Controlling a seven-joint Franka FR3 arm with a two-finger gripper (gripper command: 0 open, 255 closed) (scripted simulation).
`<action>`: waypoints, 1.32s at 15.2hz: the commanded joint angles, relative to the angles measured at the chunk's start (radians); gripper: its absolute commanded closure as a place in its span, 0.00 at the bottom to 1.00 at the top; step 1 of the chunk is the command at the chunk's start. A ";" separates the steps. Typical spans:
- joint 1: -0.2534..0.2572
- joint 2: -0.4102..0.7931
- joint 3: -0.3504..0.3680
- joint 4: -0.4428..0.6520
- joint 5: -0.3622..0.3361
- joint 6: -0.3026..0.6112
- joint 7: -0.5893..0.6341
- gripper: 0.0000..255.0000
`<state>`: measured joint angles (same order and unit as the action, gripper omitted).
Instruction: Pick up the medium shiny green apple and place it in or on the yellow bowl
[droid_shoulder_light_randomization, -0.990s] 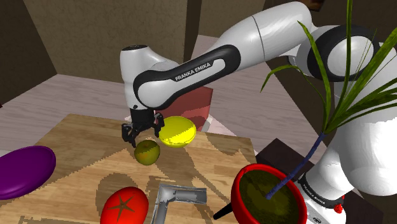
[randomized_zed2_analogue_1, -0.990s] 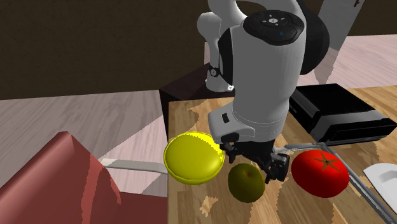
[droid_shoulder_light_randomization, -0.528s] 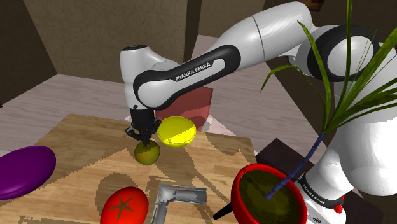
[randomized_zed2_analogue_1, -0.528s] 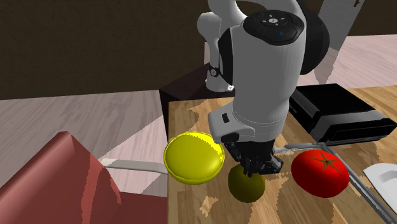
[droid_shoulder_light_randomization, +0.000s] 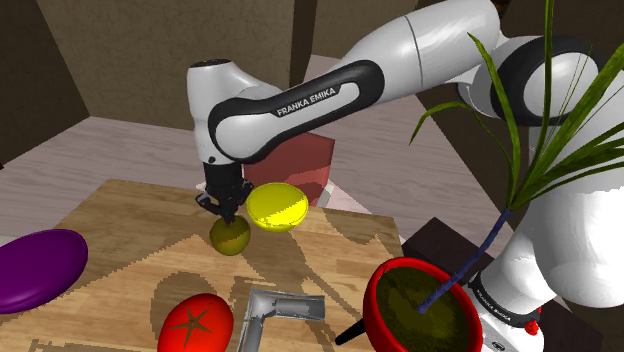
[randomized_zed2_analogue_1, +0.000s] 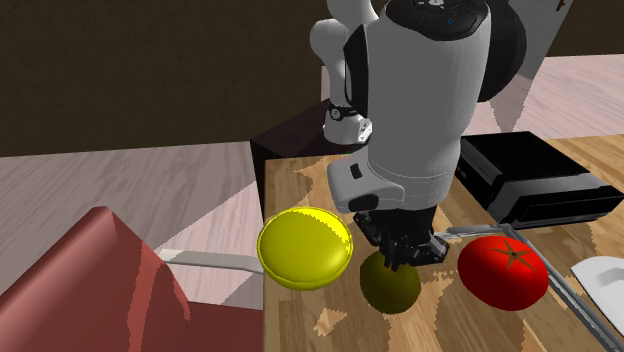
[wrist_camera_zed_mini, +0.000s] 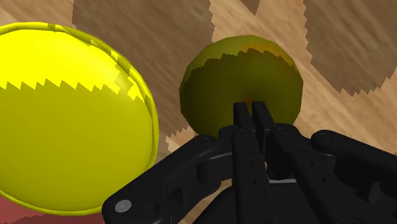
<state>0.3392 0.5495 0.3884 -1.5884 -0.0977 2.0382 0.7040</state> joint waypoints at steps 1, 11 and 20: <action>0.000 -0.011 0.003 0.016 0.004 -0.027 0.000 1.00; -0.004 -0.056 0.013 0.085 0.020 -0.138 -0.001 1.00; -0.001 -0.080 0.020 0.172 0.029 -0.247 0.001 1.00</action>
<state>0.3369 0.4723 0.4069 -1.4280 -0.0693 1.8056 0.7030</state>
